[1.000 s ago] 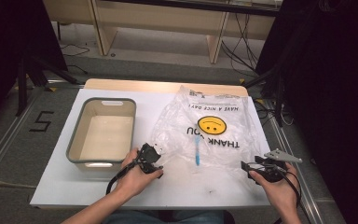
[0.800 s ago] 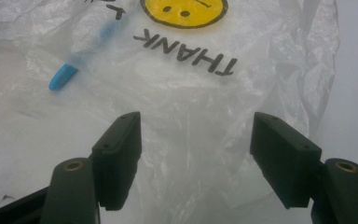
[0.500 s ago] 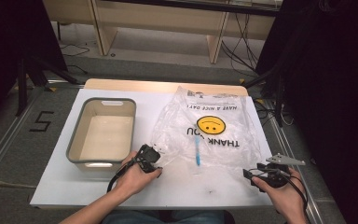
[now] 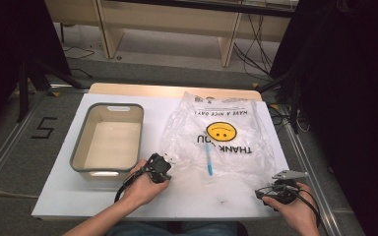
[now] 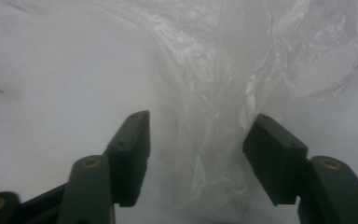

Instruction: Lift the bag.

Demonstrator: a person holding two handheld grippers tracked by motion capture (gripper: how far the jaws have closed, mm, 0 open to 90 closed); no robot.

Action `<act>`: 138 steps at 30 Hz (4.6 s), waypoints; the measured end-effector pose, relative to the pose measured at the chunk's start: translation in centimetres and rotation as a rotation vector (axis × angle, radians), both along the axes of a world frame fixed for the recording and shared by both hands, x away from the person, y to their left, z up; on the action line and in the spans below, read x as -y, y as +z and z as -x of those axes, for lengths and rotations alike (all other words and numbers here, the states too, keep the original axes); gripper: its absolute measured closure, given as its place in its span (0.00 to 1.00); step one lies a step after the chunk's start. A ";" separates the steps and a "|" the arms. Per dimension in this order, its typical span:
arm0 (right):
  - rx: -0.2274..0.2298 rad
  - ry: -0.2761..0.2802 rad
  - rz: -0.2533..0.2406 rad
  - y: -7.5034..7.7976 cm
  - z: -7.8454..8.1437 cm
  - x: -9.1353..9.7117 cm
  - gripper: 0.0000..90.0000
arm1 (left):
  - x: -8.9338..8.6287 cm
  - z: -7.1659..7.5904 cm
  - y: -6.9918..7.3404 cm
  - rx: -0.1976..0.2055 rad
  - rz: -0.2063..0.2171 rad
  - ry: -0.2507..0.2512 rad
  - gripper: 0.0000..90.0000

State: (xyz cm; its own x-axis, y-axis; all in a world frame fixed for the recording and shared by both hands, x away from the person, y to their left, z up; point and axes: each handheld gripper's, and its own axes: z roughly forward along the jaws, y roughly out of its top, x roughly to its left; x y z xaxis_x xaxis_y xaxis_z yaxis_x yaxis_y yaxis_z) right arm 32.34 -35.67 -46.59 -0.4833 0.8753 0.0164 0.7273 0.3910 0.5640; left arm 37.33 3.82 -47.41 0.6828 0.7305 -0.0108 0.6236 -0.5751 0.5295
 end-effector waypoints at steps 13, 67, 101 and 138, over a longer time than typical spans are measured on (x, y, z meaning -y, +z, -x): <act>0.013 -0.018 0.013 -0.2 -0.6 1.1 0.85 | 0.0 0.1 -0.1 0.021 0.006 -0.042 0.98; 0.114 -0.130 -0.030 1.6 -0.6 2.3 0.99 | 0.3 1.3 3.7 0.178 0.022 -0.109 0.76; 0.116 -0.125 -0.043 1.6 -0.6 2.2 0.99 | 1.2 -0.1 1.5 0.103 0.070 -0.066 0.98; 0.406 -0.195 -0.065 6.0 -1.1 2.1 1.00 | -1.6 0.6 11.0 0.437 0.302 -0.044 0.99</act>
State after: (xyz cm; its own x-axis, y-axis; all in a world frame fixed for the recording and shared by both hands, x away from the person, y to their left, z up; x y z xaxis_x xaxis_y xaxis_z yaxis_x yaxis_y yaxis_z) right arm 33.41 -37.78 -40.64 -0.2880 0.9541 -0.0819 0.4990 0.2225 0.8375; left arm 36.74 5.44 -36.42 0.7007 0.7094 0.0761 0.2866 -0.3775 0.8805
